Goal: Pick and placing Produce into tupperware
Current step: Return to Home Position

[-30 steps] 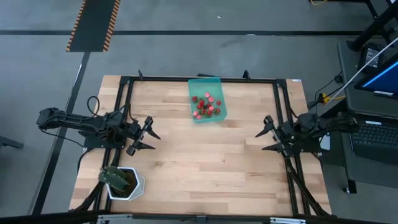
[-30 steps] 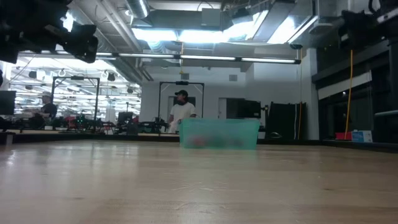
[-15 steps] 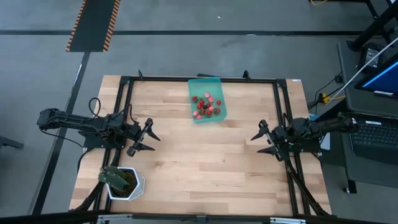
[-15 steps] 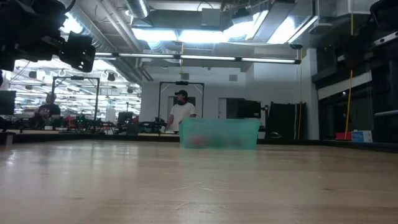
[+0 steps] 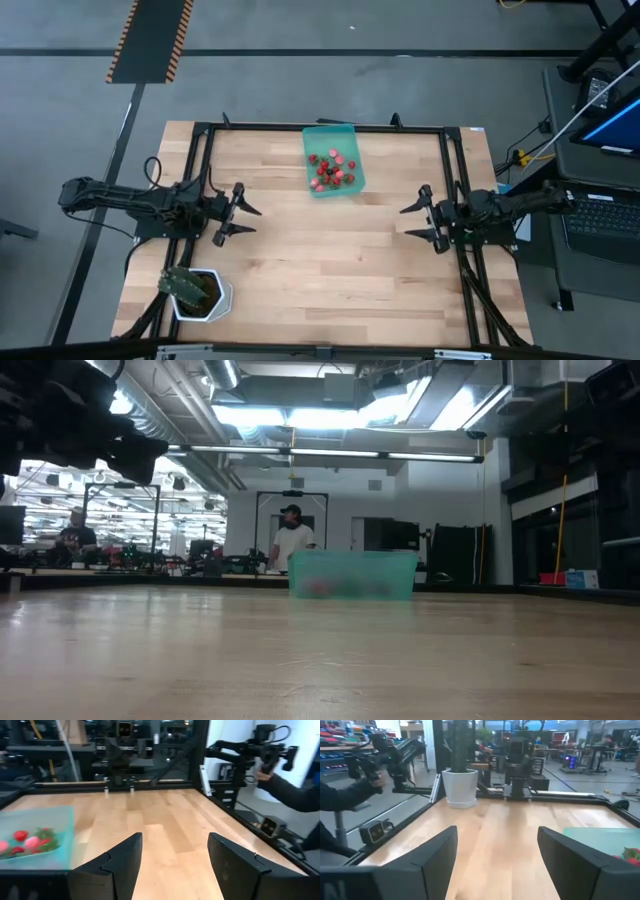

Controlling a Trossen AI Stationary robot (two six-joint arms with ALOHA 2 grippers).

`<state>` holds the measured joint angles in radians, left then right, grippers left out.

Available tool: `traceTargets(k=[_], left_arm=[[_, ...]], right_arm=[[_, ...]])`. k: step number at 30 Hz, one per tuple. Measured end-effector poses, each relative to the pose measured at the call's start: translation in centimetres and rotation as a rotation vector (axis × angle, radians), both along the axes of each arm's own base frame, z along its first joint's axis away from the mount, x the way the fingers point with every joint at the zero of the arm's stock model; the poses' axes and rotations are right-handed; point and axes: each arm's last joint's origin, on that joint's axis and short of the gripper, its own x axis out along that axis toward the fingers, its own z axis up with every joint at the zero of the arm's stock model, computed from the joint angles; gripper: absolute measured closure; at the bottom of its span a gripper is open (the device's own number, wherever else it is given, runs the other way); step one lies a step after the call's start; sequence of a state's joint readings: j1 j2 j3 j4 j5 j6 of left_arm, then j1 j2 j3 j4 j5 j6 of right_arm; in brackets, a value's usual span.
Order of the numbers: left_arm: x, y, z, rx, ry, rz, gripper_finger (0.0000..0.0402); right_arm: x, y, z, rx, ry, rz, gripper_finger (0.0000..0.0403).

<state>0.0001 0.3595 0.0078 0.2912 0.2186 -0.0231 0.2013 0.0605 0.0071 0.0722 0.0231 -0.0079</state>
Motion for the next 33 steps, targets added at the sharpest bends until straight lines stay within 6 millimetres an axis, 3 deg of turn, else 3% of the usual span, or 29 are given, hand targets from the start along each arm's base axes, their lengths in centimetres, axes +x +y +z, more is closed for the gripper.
traceTargets(k=[19, 33], left_arm=[[-0.3, 3.3, -0.1, -0.002, 0.012, 0.211, 0.0186], [-0.4, 3.5, -0.1, -0.085, 0.014, 0.225, 0.0184]], right_arm=[[0.2, -1.9, -0.5, -0.027, 0.052, -0.187, 0.0128], [0.2, -1.9, -0.5, 0.102, 0.066, -0.168, 0.0128]])
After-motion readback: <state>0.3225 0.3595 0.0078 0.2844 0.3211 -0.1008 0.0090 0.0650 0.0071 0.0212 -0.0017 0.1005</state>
